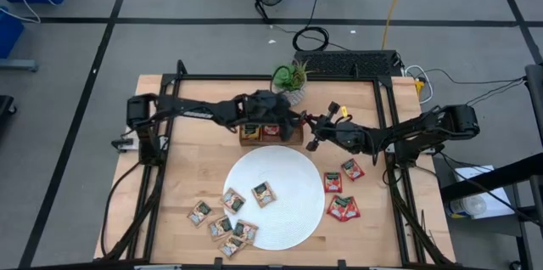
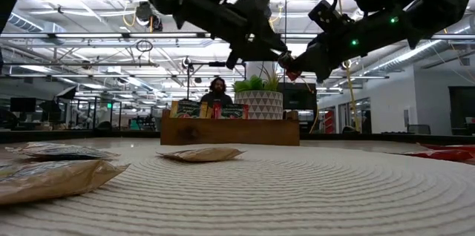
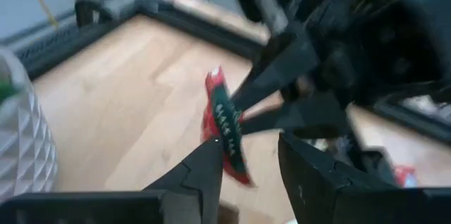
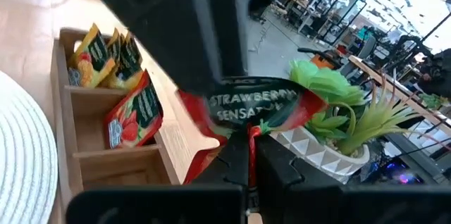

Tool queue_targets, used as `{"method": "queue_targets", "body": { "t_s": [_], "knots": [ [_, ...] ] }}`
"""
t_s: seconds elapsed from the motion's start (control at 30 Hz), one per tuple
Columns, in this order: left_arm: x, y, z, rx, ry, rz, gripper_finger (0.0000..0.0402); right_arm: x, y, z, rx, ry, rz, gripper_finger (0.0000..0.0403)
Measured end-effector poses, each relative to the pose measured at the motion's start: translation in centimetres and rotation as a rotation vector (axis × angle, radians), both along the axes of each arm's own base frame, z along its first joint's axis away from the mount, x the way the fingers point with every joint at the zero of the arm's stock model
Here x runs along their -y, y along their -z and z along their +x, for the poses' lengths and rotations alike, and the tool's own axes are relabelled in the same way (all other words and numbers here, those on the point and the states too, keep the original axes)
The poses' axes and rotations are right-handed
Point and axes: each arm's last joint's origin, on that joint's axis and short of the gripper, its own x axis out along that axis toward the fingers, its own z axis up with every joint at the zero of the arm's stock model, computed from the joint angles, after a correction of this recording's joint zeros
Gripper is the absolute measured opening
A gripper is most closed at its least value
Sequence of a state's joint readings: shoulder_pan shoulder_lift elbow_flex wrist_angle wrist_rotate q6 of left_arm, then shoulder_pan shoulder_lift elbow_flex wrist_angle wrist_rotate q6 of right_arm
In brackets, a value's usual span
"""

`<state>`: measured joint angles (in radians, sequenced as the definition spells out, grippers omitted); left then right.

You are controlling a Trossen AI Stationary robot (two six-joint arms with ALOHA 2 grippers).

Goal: Pick & Place Tea
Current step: Put the strawberry tea bag into the wooden organizer

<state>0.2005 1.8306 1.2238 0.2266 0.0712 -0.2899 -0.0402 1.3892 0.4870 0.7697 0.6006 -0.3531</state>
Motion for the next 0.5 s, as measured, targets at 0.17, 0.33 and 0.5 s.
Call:
{"method": "queue_targets", "body": {
  "t_s": [0.17,0.33,0.5],
  "knots": [
    [-0.24,0.34,1.08,-0.015,0.001,0.023,0.0132,0.03,0.17,-0.04,-0.019,0.005,0.000,0.0000],
    [-0.49,0.58,1.09,-0.029,-0.045,0.046,0.0132,0.03,0.22,-0.05,-0.013,0.007,0.013,0.0000],
    [-0.58,0.67,1.08,-0.038,-0.059,0.070,0.0131,-0.03,0.15,-0.01,-0.006,0.000,0.015,0.0000]
  ]
}}
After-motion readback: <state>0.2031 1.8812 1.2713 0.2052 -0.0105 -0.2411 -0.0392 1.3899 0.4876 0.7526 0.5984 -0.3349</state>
